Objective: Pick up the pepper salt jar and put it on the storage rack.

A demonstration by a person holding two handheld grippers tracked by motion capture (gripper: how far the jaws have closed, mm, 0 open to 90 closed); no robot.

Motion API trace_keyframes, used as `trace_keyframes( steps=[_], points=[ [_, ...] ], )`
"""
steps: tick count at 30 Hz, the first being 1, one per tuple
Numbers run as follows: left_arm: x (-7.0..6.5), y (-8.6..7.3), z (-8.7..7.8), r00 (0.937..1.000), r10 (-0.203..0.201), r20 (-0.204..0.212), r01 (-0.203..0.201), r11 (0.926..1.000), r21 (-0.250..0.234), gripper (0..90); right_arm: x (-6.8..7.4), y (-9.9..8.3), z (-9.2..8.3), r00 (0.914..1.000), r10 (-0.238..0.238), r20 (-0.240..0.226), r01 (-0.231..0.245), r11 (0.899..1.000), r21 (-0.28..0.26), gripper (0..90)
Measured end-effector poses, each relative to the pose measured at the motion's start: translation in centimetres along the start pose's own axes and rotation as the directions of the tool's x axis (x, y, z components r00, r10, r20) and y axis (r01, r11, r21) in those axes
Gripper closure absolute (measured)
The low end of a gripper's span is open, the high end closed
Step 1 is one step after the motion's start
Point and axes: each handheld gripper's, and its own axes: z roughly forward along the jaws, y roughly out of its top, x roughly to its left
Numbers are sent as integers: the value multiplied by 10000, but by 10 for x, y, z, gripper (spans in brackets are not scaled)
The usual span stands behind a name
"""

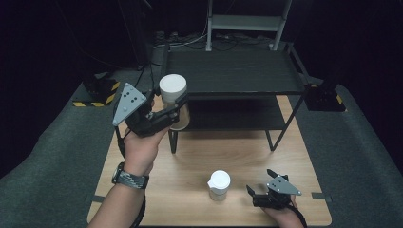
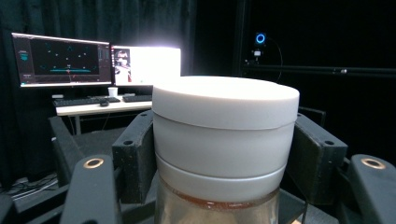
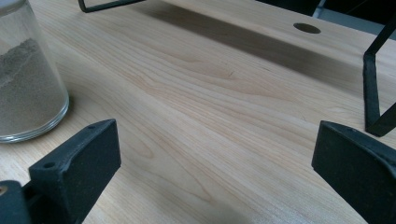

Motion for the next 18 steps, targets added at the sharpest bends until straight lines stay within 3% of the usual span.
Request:
trace_keyframes(
  steps=[18],
  points=[
    [-2, 28, 37, 9998, 83, -205, -90, 9994, -331, 336, 0, -1, -1, 10000, 23, 18, -23, 10000, -48, 1]
  ],
)
